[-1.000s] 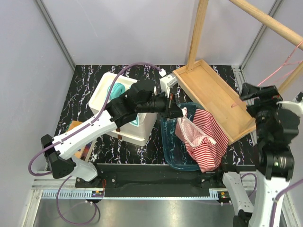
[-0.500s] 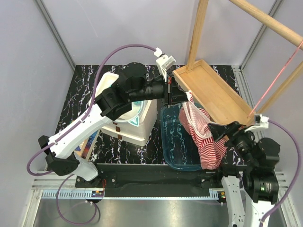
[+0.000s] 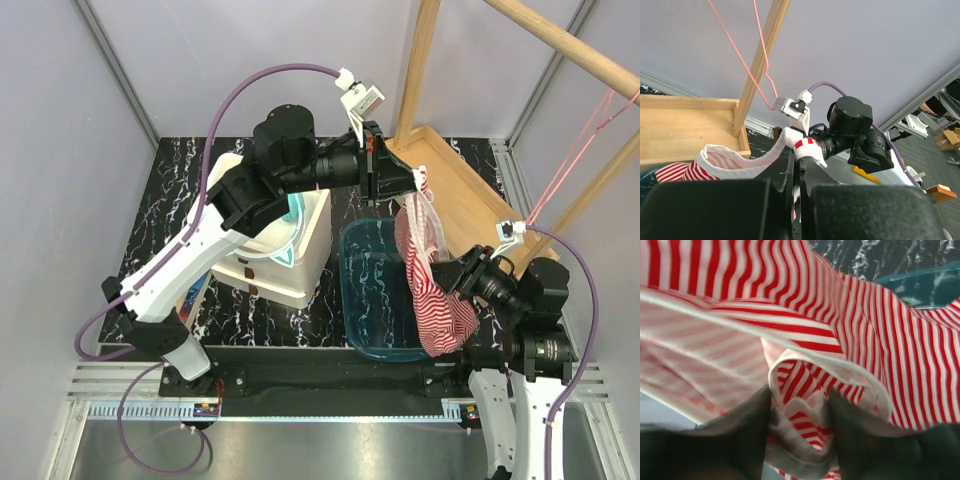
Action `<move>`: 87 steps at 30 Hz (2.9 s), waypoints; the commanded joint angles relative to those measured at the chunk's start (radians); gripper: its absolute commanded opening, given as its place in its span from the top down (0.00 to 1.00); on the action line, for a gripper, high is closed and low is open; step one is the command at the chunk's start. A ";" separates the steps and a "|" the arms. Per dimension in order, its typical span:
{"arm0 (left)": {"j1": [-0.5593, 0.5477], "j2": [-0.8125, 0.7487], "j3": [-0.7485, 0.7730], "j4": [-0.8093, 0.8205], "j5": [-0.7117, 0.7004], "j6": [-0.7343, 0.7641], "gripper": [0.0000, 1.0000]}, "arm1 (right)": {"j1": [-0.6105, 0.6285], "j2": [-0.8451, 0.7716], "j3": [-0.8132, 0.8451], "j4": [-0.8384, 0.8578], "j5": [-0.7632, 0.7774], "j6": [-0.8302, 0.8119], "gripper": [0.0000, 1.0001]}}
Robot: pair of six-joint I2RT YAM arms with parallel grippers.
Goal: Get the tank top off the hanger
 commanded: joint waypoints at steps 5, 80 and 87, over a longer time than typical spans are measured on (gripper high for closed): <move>0.024 0.090 0.265 0.062 -0.029 0.061 1.00 | -0.003 0.094 0.062 0.451 -0.158 0.297 1.00; 0.035 0.082 -0.483 -0.107 -0.379 0.136 0.21 | 0.527 0.199 -0.192 0.080 0.668 0.147 0.17; 0.013 -0.092 -0.572 -0.085 -0.261 0.115 0.17 | 0.527 0.021 -0.177 -0.026 0.625 0.239 0.00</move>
